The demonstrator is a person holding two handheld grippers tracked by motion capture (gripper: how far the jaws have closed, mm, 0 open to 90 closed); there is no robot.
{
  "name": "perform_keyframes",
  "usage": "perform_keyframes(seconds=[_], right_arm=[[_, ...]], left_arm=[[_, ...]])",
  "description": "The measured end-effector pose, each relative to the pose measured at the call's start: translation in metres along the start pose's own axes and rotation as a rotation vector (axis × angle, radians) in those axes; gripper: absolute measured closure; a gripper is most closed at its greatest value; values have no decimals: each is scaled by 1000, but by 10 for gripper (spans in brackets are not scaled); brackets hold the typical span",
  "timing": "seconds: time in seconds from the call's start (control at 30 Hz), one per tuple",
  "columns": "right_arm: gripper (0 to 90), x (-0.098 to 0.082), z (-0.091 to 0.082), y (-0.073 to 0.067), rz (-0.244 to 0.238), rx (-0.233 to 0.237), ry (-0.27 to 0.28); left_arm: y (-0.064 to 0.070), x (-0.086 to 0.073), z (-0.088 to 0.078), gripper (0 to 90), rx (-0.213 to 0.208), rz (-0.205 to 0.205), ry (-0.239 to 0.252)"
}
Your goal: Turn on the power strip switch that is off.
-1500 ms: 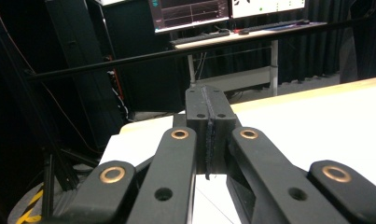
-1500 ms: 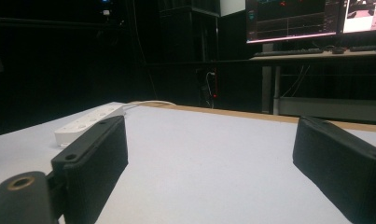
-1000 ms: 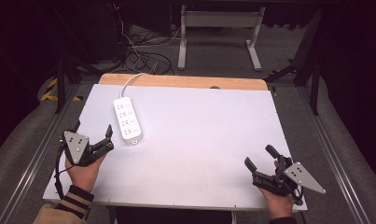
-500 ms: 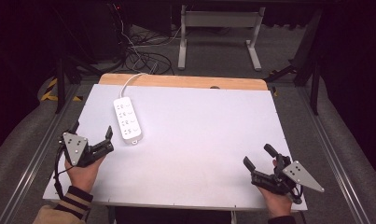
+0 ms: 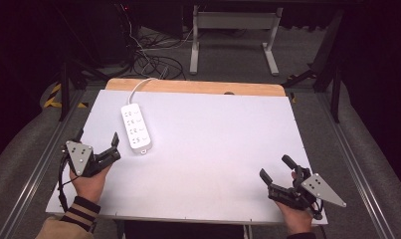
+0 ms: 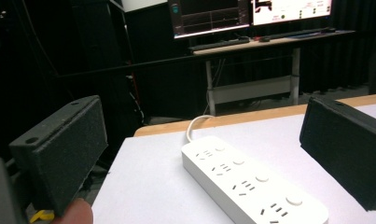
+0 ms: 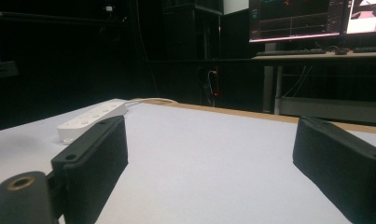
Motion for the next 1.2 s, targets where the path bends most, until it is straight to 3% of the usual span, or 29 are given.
perform_keyframes(seconds=[1.2], right_arm=[[108,-1,1,-2,-1,6,-8]], left_arm=[[4,-7,3,16,-47,-13,-29]])
Point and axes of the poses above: each handheld gripper's, and its own axes: z roughly forward along the jaws, x roughly out of its top, y roughly to its right, the point moved 9 cm from there along z, roughly forward along the jaws, and after that the axes turned 10 degrees about z, right-handed, at the moved point
